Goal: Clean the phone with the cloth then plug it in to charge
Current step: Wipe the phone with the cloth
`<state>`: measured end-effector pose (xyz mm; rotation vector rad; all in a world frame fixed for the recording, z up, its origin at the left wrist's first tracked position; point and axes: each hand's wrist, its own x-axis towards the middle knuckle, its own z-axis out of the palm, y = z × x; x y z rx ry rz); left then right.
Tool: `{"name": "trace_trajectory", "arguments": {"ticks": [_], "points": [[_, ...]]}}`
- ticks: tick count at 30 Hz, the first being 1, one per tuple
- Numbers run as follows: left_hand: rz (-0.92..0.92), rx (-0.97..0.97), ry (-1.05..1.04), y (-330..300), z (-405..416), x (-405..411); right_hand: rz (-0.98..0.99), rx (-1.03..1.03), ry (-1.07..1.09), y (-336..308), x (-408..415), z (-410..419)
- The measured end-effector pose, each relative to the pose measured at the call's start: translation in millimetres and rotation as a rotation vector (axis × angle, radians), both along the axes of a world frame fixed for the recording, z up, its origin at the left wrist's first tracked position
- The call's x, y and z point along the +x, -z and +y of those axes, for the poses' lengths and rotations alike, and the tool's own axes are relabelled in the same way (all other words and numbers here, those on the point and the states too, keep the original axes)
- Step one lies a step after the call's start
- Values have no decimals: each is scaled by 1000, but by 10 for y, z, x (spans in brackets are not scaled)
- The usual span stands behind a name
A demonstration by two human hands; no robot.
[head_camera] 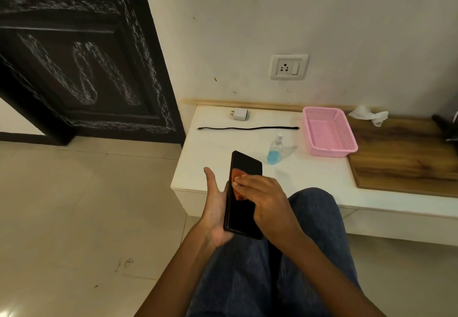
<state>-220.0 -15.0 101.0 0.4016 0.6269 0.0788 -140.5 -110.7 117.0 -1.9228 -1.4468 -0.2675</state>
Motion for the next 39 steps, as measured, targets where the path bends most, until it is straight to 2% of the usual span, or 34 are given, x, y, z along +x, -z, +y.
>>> {"name": "trace_trajectory", "arguments": {"ticks": [7, 13, 20, 25, 31, 36, 39], "points": [[134, 37, -20, 40, 50, -36, 21, 8, -131, 104, -255, -150], [89, 7, -26, -22, 12, -2, 22, 20, -26, 19, -125, -5], [141, 57, 24, -17, 95, -107, 28, 13, -199, 184, -356, -179], [163, 42, -50, -47, 83, -28, 60, 10, -77, 60, -195, -66], [167, 71, -6, -25, 141, -94, -1, 2, -228, 145, -357, -188], [141, 19, -28, -70, 118, -33, 27, -8, -107, 102, -191, -102], [117, 15, -40, -72, 150, -51, 19, 5, -146, 162, -318, -135]]}}
